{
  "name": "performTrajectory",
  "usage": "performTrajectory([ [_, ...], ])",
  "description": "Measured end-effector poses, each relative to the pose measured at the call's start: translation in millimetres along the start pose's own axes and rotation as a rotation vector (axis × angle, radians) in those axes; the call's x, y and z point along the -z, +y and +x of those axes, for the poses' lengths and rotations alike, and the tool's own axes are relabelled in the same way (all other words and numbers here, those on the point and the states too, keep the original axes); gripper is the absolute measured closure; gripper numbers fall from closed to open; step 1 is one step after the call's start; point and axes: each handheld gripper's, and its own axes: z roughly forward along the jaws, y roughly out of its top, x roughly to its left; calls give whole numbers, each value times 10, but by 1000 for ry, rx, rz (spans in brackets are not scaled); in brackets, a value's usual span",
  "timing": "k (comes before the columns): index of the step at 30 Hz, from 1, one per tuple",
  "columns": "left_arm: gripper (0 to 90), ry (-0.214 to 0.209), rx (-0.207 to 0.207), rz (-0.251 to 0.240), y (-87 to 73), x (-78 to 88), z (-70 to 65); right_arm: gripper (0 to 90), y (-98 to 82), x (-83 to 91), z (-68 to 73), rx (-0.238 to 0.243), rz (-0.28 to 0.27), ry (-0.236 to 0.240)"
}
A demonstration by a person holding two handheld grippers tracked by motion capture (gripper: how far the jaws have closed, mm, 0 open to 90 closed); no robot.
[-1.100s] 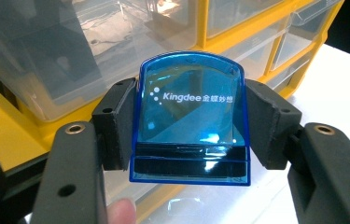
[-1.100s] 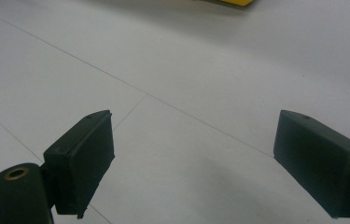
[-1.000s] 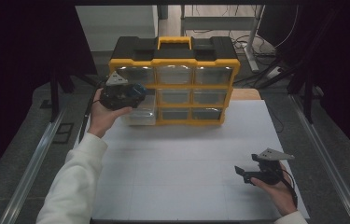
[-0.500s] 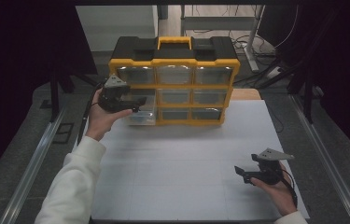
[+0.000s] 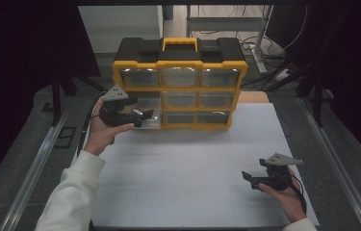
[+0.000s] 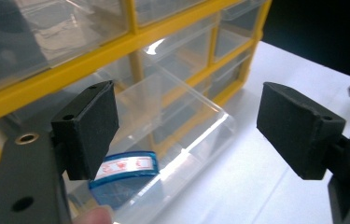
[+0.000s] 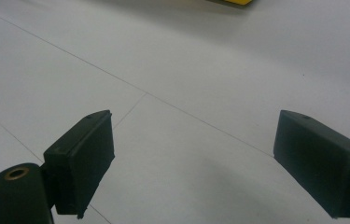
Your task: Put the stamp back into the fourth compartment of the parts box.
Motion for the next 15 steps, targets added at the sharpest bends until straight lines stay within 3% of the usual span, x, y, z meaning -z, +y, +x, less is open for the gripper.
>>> performTrajectory([
  [7,179,-66,-7,-18,-49,80,-126,126,0,-2,3,-4,3,1],
  [15,170,-79,-22,-21,-100,175,-272,126,-1,3,2,-2,0,1],
])
